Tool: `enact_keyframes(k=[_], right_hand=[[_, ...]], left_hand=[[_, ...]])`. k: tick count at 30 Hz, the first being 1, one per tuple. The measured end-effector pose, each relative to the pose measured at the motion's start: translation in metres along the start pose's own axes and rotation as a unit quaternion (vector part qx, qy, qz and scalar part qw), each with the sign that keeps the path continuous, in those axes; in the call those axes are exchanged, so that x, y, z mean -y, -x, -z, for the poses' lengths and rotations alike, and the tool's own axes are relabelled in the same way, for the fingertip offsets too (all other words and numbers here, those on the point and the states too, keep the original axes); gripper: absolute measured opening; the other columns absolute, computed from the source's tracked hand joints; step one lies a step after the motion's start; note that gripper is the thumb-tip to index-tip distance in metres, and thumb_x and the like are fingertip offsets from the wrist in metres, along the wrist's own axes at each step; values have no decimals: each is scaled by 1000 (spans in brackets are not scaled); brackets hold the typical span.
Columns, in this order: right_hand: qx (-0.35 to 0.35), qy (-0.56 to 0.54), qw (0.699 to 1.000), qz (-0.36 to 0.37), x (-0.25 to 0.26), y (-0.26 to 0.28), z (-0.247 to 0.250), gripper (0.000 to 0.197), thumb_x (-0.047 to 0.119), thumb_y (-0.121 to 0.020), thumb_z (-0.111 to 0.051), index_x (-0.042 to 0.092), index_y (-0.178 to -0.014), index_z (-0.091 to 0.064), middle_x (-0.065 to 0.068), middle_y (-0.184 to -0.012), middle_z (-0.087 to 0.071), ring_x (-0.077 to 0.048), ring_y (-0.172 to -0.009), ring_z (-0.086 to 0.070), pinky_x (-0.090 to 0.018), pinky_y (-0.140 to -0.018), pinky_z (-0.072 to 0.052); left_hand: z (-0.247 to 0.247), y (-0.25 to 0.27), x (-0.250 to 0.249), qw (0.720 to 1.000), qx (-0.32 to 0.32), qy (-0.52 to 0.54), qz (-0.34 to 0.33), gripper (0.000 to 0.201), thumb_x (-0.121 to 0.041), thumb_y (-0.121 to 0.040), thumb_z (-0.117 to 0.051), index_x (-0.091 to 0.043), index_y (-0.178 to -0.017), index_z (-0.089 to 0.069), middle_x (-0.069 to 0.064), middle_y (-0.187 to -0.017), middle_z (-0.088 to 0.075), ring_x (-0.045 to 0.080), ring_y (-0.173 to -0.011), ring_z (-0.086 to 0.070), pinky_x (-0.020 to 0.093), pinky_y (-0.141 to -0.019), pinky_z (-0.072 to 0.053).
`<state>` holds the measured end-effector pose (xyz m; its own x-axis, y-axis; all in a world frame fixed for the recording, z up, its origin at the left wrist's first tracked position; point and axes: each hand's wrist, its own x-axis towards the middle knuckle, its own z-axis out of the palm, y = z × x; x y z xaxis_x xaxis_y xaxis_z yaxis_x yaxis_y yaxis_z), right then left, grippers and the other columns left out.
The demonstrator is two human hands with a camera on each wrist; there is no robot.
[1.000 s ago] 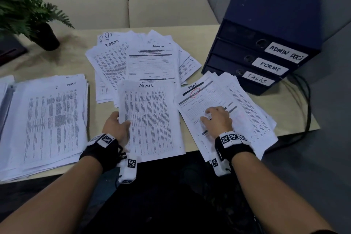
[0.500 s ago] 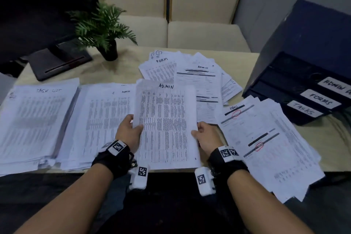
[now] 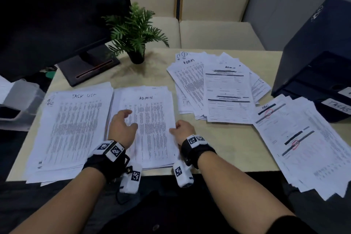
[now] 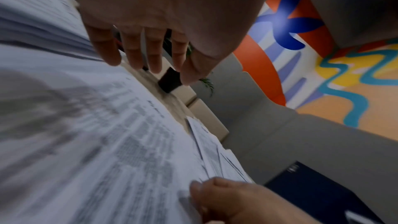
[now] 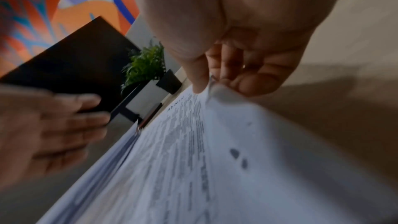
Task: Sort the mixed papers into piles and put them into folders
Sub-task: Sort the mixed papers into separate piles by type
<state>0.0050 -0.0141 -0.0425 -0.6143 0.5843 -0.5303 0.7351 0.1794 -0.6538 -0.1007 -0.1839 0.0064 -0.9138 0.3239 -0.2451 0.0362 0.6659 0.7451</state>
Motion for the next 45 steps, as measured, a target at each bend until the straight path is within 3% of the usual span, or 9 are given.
enact_keyframes(k=[6, 10, 15, 23, 29, 33, 37, 40, 45], right_hand=[[-52, -39, 998, -3, -18, 10, 47, 23, 22, -82, -71, 9, -95, -57, 1, -75, -58, -11, -56, -50, -16, -48, -42], [-135, 126, 981, -52, -70, 2, 122, 35, 26, -79, -69, 17, -110, -55, -6, -112, -56, -23, -94, -56, -30, -79, -49], [-153, 244, 947, -143, -144, -2, 194, 56, 22, -79, -61, 22, -131, -42, -8, -136, -38, -30, -120, -37, -42, -94, -38], [-148, 146, 977, -44, -159, -50, 254, 45, 37, -89, -58, 15, -129, -52, -8, -135, -49, -28, -124, -38, -40, -101, -39], [-130, 140, 980, -62, -134, -101, 262, 48, 41, -87, -60, 12, -124, -52, -9, -126, -53, -32, -121, -41, -40, -95, -43], [-95, 138, 983, -73, -125, -122, 259, 51, 36, -87, -63, 8, -126, -47, -13, -125, -56, -33, -119, -47, -42, -94, -48], [-87, 96, 990, -46, -116, -129, 256, 29, 21, -90, -59, 9, -114, -49, -13, -108, -63, -31, -97, -61, -37, -79, -54], [-95, 78, 992, -14, -107, -126, 260, 10, 15, -92, -55, 12, -91, -45, -8, -86, -55, -25, -75, -54, -29, -59, -43], [-95, 10, 994, 52, -94, -118, 259, 34, 10, -90, -57, 20, -70, -31, 3, -67, -33, -16, -58, -27, -30, -53, -25]], left_hand=[[-40, -1, -50, 987, 119, -43, -100, 35, -9, -89, -58, -14, -124, -55, 4, -128, -53, 18, -116, -50, 25, -93, -35], [-93, 0, -94, 970, 188, -57, -142, 35, -10, -86, -60, -14, -121, -56, 6, -124, -53, 17, -104, -51, 24, -89, -37], [-164, -1, -129, 963, 225, -100, -113, 39, -16, -86, -61, -17, -125, -55, 8, -129, -50, 23, -109, -54, 27, -90, -38], [-239, -18, -148, 972, 162, -167, 19, 61, -19, -79, -68, -13, -135, -46, 19, -134, -45, 37, -115, -52, 41, -97, -45], [-262, -22, -155, 970, 85, -203, 107, 78, -20, -77, -71, -16, -143, -30, 18, -143, -29, 40, -125, -38, 42, -103, -33], [-263, -22, -153, 971, 83, -190, 117, 74, -14, -78, -68, -13, -143, -32, 19, -139, -35, 39, -123, -41, 41, -103, -34], [-255, -23, -151, 977, 84, -144, 130, 71, -13, -83, -64, -13, -145, -28, 18, -137, -45, 35, -122, -48, 38, -100, -39], [-243, -27, -149, 980, 102, -85, 147, 70, -11, -87, -62, -13, -146, -25, 17, -128, -55, 33, -114, -55, 31, -88, -42], [-220, -43, -134, 984, 130, -64, 107, 32, -18, -85, -62, -10, -115, -55, 8, -97, -63, 27, -82, -58, 32, -76, -48]])
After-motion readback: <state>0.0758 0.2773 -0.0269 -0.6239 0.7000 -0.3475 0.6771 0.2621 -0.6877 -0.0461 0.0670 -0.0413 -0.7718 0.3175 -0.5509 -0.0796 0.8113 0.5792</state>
